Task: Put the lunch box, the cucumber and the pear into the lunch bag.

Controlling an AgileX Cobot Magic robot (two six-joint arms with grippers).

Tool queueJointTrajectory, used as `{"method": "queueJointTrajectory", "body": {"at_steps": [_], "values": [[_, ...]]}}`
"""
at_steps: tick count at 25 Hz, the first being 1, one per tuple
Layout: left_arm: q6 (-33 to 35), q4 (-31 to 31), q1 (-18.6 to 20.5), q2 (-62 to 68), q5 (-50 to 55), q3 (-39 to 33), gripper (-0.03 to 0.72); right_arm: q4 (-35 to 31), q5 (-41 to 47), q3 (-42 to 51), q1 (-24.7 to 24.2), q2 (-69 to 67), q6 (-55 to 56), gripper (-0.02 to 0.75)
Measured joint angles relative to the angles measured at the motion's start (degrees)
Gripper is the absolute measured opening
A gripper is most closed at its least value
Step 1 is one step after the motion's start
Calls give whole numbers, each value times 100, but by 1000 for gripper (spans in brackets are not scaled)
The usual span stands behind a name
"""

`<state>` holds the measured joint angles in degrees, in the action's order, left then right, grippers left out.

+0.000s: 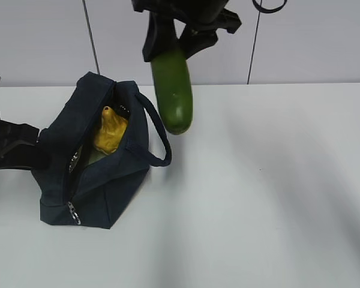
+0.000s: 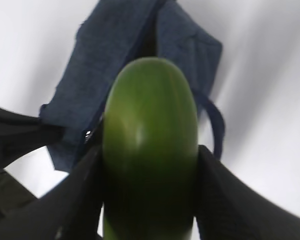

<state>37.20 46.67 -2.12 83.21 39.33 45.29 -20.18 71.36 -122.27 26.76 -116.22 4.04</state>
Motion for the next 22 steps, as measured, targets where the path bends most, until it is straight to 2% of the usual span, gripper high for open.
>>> {"method": "queueJointTrajectory", "body": {"at_steps": [4, 10, 22], "values": [[0, 0, 0, 0, 0, 0, 1, -214, -15, 0, 365, 0, -105, 377], [0, 0, 0, 0, 0, 0, 1, -255, -736, 0, 761, -81, -132, 377], [0, 45, 4, 0, 82, 0, 1, -382, -1885, 23, 874, -955, -166, 377]]}}
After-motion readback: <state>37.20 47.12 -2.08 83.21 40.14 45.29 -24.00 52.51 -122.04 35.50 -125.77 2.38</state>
